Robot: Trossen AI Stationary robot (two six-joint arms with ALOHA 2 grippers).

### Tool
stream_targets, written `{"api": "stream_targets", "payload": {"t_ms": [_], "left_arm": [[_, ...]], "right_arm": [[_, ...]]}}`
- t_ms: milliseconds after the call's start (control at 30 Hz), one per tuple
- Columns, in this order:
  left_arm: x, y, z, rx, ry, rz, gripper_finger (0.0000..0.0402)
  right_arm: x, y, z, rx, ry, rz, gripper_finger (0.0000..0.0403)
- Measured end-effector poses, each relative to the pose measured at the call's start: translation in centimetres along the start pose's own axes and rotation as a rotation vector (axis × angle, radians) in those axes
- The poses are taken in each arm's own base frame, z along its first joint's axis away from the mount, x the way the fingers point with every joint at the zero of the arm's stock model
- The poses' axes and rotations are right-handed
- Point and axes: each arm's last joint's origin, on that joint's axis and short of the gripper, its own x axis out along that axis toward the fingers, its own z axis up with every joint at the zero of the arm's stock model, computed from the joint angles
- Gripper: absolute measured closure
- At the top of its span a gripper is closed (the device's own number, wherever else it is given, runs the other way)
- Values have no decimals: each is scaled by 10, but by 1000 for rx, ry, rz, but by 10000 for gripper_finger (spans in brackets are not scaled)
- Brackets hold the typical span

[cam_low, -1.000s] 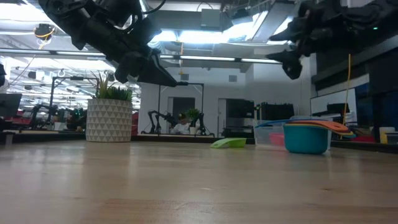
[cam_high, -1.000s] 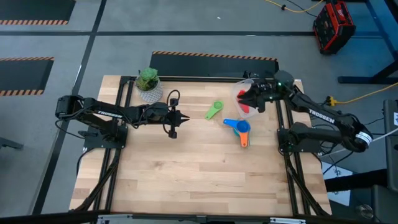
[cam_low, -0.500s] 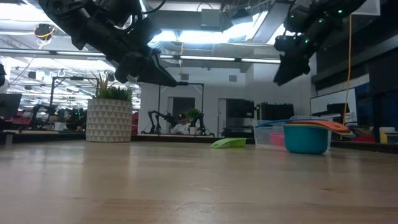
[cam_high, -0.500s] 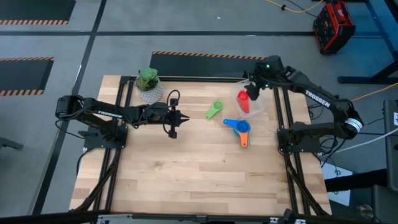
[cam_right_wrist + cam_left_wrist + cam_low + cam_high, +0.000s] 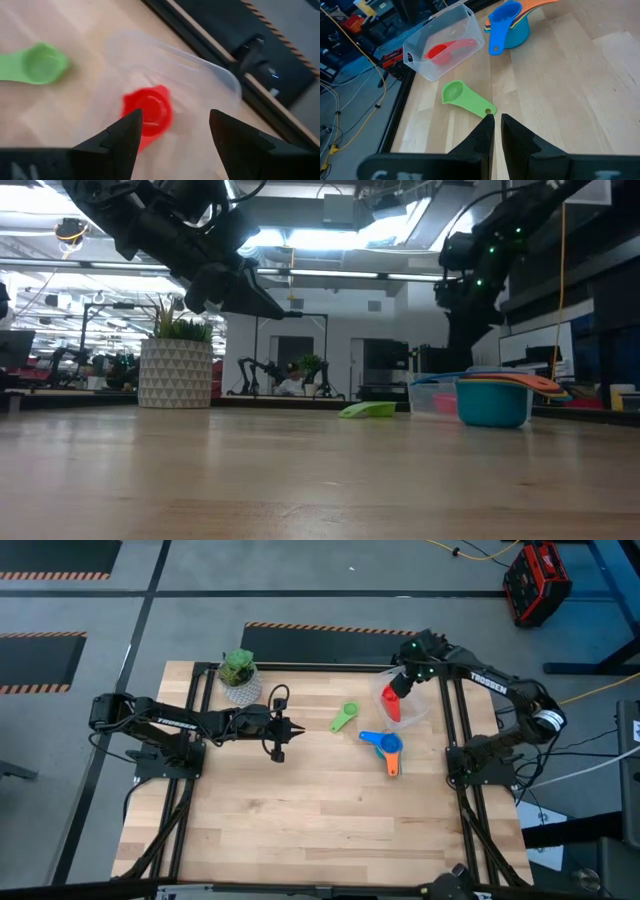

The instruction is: Nest measuring cups in basket

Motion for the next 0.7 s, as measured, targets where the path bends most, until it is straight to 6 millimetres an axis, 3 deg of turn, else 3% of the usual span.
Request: {"api": "stream_targets", "payload": {"t_ms": [700], "left_arm": [[0,0,0,0,0,0,374]], "right_arm": [[52,1,-5,44,185,-33,167]]}}
